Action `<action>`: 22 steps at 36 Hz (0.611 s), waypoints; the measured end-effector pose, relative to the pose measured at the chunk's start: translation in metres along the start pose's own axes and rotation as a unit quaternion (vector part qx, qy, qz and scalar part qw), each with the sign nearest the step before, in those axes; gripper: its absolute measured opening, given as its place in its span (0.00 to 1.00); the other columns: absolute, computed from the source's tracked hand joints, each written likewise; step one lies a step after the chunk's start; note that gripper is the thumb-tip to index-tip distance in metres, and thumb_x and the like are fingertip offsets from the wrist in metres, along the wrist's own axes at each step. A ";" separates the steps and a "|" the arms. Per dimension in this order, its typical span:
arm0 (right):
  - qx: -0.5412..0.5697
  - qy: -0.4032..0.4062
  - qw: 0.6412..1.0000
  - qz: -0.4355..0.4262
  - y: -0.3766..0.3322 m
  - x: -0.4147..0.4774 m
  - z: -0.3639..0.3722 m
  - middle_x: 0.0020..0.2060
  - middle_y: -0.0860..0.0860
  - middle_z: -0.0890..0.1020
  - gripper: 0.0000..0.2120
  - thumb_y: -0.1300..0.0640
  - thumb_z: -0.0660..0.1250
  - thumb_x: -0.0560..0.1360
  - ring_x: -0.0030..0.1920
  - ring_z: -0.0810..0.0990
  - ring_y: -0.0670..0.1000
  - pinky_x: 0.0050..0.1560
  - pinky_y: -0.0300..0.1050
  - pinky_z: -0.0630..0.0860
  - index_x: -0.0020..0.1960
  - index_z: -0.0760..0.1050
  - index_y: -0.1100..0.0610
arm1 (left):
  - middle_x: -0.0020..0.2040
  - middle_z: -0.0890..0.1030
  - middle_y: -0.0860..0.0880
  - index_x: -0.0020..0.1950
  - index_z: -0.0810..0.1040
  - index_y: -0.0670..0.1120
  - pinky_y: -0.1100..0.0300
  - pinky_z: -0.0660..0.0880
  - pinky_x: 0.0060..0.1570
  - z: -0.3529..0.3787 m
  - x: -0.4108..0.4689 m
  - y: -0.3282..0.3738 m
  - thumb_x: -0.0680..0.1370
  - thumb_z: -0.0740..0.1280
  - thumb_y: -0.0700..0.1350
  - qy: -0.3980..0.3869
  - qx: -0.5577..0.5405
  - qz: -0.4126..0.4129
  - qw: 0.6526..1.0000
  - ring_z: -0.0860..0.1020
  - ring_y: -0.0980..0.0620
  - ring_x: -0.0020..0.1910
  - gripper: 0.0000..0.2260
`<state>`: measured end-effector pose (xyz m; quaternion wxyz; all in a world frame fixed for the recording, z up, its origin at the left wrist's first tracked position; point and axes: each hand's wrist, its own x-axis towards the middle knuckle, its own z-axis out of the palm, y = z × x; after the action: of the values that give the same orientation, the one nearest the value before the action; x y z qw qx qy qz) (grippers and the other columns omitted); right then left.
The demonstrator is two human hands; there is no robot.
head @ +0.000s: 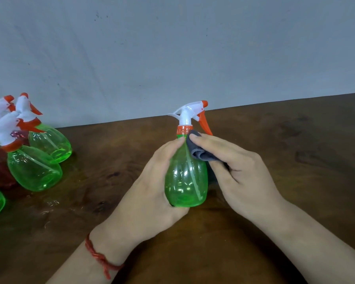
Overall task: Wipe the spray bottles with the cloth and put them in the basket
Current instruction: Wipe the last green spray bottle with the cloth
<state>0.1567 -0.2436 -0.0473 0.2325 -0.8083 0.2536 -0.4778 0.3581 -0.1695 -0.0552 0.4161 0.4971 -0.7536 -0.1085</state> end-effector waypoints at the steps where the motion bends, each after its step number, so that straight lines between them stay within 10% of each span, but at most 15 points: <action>1: -0.005 -0.003 1.000 -0.005 0.001 0.000 0.000 0.71 0.43 0.79 0.22 0.70 0.64 0.83 0.71 0.77 0.41 0.71 0.40 0.75 0.73 0.78 0.54 | 0.80 0.68 0.52 0.84 0.60 0.47 0.62 0.69 0.75 0.000 0.000 0.000 0.69 0.84 0.36 0.003 0.000 0.000 1.000 0.71 0.49 0.78 0.49; 10: -0.034 -0.058 0.997 -0.029 0.002 -0.005 0.003 0.74 0.44 0.76 0.26 0.71 0.62 0.82 0.74 0.74 0.42 0.73 0.45 0.75 0.75 0.77 0.50 | 0.72 0.76 0.57 0.82 0.63 0.55 0.63 0.77 0.66 -0.001 -0.002 0.002 0.67 0.86 0.41 0.090 -0.091 -0.105 0.986 0.79 0.52 0.71 0.50; 22: -0.116 -0.125 0.984 -0.053 -0.002 -0.007 0.002 0.75 0.34 0.68 0.27 0.63 0.60 0.82 0.73 0.64 0.28 0.70 0.27 0.67 0.77 0.73 0.42 | 0.69 0.80 0.55 0.78 0.67 0.59 0.53 0.80 0.65 -0.003 0.003 -0.009 0.62 0.88 0.53 0.166 -0.162 -0.199 0.952 0.82 0.52 0.67 0.49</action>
<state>0.1563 -0.2372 -0.0513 0.1410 -0.8954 0.2329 -0.3523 0.3662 -0.1757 -0.0573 0.5804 0.5738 -0.5318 -0.2259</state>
